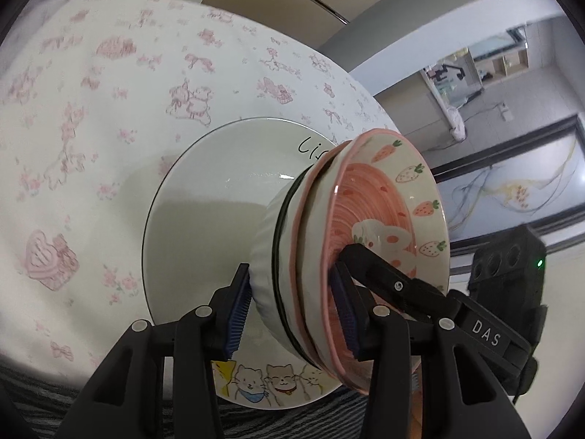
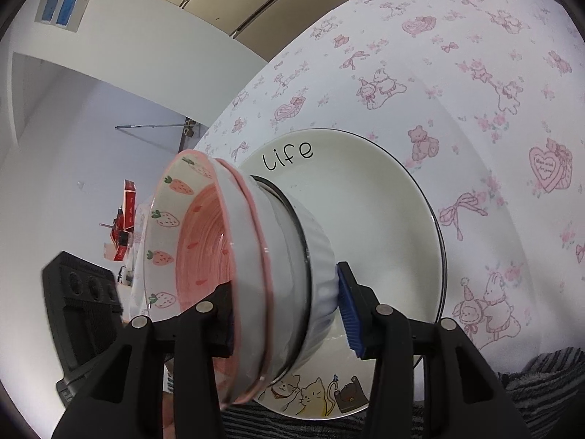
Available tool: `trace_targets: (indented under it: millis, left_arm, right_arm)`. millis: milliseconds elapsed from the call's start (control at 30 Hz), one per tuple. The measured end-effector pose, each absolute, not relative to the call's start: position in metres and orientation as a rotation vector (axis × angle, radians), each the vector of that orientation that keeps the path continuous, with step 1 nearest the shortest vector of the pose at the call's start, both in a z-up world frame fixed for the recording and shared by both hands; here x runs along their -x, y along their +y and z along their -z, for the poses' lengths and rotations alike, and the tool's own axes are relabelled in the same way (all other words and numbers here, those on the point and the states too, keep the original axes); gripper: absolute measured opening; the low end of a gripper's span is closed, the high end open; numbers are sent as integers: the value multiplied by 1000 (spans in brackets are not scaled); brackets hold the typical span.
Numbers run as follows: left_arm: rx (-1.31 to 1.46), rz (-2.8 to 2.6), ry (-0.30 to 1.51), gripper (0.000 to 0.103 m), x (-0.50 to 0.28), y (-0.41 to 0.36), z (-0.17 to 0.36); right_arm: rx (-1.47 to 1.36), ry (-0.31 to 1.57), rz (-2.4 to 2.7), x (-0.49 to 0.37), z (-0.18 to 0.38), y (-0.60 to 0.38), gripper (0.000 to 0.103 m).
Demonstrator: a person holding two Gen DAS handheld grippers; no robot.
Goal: Organize plates and bowls
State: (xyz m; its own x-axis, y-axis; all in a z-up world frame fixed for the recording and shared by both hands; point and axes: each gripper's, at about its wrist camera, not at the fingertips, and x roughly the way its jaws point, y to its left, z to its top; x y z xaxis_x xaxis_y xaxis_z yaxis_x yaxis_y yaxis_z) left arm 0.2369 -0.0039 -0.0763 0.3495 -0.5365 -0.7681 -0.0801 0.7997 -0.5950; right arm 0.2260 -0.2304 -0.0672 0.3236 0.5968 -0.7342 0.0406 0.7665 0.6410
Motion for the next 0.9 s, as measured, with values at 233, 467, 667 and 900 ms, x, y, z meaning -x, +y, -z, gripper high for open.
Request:
trace_targets:
  millis: [233,467,667,900]
  left_arm:
    - [525,300,1176,45,-236,-8,70]
    - [381,319,1144,45,-233,-15,60]
    - [227,350,1014,45,-221,-18,37]
    - [226,393,974,45,-219,-13,37]
  right_arm:
    - [-602,1189,-383,-226,65,-228,46]
    - [-334,1036,-238,-217,29,-221,46]
    - [-234,951,-171,-207,14,-223,46]
    - [-185,953,-181,-205,13,-213,46]
